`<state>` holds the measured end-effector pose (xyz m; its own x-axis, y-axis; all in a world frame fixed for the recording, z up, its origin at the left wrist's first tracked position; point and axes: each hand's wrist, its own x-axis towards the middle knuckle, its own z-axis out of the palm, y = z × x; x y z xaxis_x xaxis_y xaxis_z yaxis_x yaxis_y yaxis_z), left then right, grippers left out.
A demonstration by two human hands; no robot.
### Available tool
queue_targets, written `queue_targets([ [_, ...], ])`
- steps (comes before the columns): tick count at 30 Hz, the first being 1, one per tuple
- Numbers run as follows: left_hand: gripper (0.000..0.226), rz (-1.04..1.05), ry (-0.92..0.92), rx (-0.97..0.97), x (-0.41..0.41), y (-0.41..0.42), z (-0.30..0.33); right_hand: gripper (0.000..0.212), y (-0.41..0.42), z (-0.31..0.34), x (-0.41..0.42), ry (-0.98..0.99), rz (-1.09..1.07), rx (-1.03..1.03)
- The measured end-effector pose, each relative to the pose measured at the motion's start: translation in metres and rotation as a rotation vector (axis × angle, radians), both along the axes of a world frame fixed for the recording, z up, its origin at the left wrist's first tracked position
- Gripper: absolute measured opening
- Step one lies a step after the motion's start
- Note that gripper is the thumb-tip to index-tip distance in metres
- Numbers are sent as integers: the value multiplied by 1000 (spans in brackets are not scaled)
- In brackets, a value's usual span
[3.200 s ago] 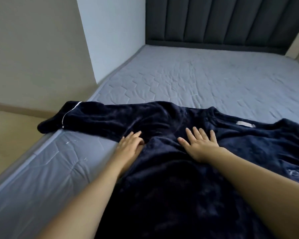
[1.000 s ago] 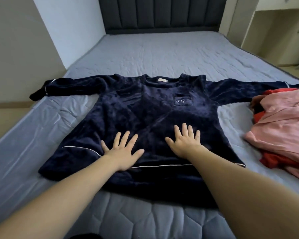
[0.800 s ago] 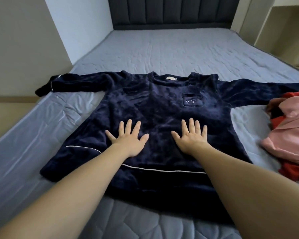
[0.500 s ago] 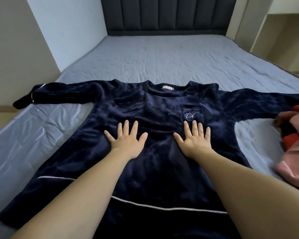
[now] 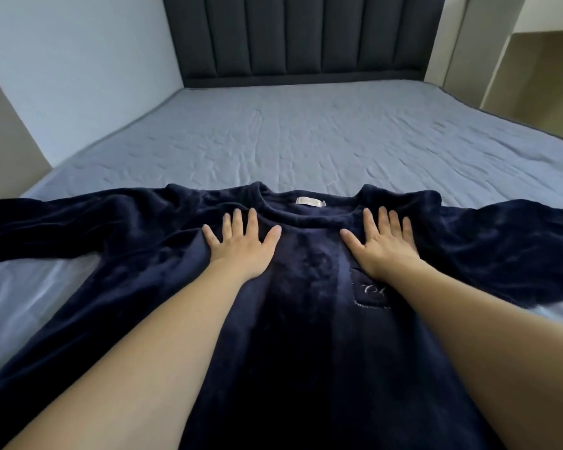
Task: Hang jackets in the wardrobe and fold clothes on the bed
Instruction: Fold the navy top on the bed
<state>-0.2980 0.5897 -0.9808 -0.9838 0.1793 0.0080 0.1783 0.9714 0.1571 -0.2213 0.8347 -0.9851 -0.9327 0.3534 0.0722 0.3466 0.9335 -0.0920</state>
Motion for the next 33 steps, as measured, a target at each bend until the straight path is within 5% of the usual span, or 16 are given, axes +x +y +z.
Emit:
queue_targets([
  [6,53,-1,80,196,-80,22,0,88,30,-2,-62,95,-18,-1],
  [9,25,31,79,452,-107,25,6,72,36,0,-73,236,-34,44],
  [11,33,83,-14,600,-118,21,20,62,34,0,-72,403,-43,107],
  [13,39,3,56,341,-117,16,32,52,28,1,-68,588,-24,148],
  [15,30,-165,372,-5,-101,13,37,46,22,4,-58,718,39,164],
  [19,23,-291,771,4,-47,-12,44,46,11,20,-29,766,163,83],
  [25,30,-281,594,-247,-12,-57,39,29,12,59,15,727,442,481],
  [28,33,-204,469,-396,6,-62,43,29,21,65,51,536,551,574],
  [33,33,-116,7,-571,31,-45,71,26,38,64,104,-39,171,587],
])
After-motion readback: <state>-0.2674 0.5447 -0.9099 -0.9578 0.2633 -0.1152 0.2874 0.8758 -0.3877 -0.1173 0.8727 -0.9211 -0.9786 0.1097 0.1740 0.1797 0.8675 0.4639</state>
